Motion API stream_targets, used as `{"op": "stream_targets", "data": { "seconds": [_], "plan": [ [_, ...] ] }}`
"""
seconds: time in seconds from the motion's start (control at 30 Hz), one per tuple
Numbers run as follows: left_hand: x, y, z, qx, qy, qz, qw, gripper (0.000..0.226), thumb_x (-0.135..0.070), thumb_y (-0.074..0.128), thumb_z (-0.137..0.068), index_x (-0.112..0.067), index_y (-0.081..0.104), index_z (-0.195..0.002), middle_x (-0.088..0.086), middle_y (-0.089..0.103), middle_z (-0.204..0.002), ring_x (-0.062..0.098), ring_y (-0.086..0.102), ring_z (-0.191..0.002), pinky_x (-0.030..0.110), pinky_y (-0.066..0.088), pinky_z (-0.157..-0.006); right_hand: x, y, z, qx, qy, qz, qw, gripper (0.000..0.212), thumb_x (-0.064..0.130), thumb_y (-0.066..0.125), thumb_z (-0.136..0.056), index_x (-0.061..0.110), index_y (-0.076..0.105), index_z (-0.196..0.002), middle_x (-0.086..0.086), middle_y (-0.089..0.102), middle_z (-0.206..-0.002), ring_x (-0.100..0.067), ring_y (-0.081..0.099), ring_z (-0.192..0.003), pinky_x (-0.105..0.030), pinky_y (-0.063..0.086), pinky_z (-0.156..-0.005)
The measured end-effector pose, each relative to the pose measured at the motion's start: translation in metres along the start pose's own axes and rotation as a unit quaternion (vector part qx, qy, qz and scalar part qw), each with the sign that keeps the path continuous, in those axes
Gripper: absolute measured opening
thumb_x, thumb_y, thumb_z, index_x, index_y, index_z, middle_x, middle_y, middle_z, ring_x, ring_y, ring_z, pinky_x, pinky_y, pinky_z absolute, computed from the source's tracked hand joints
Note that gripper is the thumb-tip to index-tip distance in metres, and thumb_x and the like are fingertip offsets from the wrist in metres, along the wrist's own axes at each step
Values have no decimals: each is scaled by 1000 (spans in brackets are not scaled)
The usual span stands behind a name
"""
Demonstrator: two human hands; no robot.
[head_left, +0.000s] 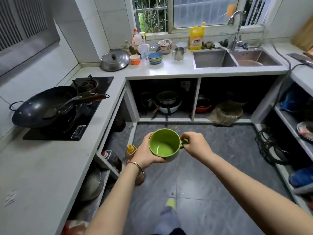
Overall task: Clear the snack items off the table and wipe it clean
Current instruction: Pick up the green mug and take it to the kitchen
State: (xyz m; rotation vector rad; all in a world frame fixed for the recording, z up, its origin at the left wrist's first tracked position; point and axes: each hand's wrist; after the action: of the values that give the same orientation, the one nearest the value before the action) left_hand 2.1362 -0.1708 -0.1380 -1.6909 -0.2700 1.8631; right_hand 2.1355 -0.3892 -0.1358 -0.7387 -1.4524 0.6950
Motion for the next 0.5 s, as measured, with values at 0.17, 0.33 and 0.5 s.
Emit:
{"op": "stream_targets", "data": {
  "seconds": [0.17, 0.33, 0.5],
  "plan": [
    [-7, -5, -70, 1, 9, 10, 1000, 124, -46, 87, -28, -28, 31, -137, -19, 48, -116, 8, 48, -116, 28, 39, -100, -13, -10, -61, -11, 4, 6, 1000, 25, 12, 60, -69, 24, 70, -89, 1, 71, -92, -22, 62, -91, -35, 51, -72],
    [-21, -23, -155, 16, 37, -1, 999, 117, -33, 95, -37, -27, 33, -136, -15, 51, -119, 11, 49, -118, 29, 41, -99, -15, -22, -137, -32, 7, 19, 999, 24, 13, 61, -69, 21, 70, -90, -2, 70, -92, -22, 61, -91, -31, 47, -71],
    [-35, -40, -231, 18, 61, -2, 998, 117, -24, 95, -44, -23, 29, -140, -14, 48, -122, 7, 47, -114, 15, 33, -89, -19, -32, -208, -56, 8, 20, 998, 22, 12, 61, -70, 21, 69, -88, 0, 69, -90, -20, 62, -88, -30, 49, -73]
  ]
}}
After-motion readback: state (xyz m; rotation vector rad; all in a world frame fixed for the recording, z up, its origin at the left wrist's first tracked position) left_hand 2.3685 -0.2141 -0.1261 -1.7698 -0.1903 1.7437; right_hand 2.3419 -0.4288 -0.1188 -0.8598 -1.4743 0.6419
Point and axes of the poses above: each hand's wrist, its own z-axis away from the middle knuckle, its own y-axis out of the palm, x = y × z
